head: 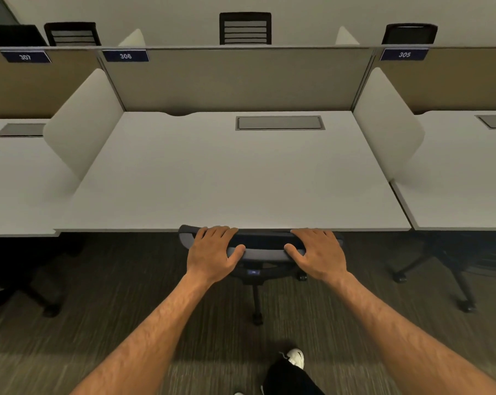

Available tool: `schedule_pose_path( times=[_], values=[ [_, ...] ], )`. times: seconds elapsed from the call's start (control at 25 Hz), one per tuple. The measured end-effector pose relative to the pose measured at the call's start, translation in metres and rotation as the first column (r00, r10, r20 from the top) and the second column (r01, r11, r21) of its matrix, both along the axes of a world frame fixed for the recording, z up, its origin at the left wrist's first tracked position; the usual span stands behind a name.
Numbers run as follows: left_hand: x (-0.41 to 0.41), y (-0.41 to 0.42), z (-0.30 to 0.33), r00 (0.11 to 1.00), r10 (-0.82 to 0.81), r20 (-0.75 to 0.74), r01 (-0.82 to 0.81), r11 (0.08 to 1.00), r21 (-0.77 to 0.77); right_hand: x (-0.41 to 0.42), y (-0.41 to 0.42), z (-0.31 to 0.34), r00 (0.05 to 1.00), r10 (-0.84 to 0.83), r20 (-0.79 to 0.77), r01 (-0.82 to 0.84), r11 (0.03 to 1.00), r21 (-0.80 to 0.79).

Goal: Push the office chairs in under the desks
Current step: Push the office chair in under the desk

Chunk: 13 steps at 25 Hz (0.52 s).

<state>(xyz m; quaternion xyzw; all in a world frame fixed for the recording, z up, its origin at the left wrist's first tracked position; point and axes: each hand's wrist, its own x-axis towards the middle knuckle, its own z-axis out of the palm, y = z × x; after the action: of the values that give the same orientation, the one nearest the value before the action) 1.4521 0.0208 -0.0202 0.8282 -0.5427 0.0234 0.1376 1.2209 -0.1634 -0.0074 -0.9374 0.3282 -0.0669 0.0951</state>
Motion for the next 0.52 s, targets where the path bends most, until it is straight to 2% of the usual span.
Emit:
schedule_pose_path(
  times=[0.52],
  values=[
    [0.014, -0.035, -0.003, 1.000, 0.009, 0.000, -0.009, 1.000, -0.003, 0.019, -0.042, -0.007, 1.000, 0.012, 0.023, -0.011, 0.999, -0.045]
  ],
)
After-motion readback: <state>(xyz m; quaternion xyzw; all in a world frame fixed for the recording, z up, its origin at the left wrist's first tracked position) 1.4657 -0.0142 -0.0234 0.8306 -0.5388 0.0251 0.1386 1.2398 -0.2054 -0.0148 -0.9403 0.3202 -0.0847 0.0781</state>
